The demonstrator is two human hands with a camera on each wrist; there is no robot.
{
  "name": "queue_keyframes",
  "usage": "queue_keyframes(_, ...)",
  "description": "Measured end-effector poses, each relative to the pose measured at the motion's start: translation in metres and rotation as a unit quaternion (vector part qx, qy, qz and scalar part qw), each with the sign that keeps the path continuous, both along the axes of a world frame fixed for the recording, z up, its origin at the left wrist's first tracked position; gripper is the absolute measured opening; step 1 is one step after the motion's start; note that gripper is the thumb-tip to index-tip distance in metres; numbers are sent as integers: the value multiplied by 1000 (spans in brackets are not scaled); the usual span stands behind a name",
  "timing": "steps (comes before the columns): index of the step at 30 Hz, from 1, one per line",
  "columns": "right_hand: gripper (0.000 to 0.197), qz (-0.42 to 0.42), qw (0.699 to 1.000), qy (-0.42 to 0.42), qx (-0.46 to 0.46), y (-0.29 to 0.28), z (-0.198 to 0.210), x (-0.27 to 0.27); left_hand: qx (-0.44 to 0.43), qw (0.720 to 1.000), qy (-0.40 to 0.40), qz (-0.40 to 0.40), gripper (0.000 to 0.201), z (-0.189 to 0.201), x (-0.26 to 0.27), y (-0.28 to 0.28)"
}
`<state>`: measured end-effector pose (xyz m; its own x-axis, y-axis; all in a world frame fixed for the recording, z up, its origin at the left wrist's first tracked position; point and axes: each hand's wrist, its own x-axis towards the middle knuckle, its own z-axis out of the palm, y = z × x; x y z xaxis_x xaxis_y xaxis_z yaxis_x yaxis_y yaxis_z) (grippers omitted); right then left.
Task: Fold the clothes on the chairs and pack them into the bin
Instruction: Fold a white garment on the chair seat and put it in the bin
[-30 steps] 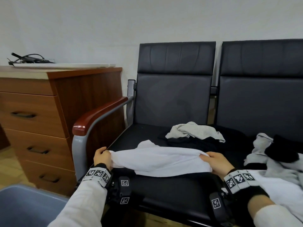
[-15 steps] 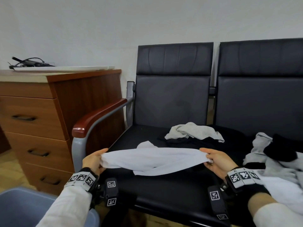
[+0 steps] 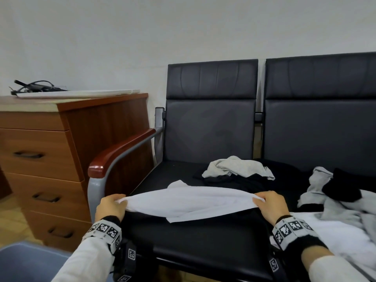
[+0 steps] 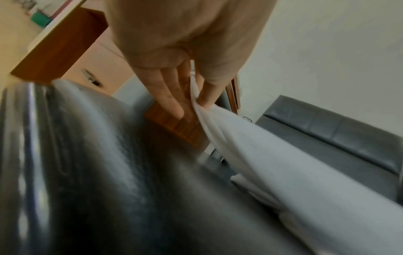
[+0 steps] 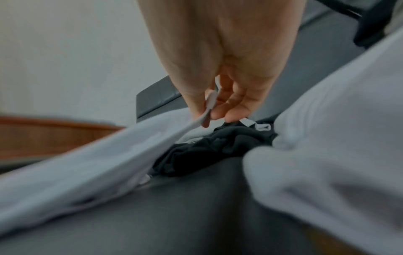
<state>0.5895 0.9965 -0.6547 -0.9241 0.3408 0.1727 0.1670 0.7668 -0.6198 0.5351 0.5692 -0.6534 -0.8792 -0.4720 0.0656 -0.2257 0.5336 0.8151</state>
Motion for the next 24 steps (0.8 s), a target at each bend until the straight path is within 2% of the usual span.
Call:
queue_keyframes(2, 24, -19, 999, -4, 36, 0, 7, 3, -63, 998, 16, -14, 19, 13, 10, 5)
queue_keyframes(4, 22, -32, 998, 44, 6, 1, 28, 3, -110, 991, 55, -46, 19, 36, 17, 9)
queue_keyframes(10, 31, -23, 981, 188, -34, 1, 122, 15, -117, 981, 147, -46, 18, 149, 26, -5)
queue_keyframes(14, 17, -5, 972, 230, -40, 3, 176, 43, -189, 963, 181, -65, 20, 207, 45, -5)
queue_keyframes(19, 10, -4, 967, 255, -16, 10, 208, 75, -300, 931, 197, -66, 26, 257, 75, -12)
queue_keyframes(22, 17, -29, 963, 268, -8, 12, 221, 92, -353, 914, 197, -46, 28, 278, 95, -14)
queue_keyframes(24, 22, -49, 957, 285, 12, 12, 231, 102, -364, 912, 184, -35, 30, 288, 105, -18)
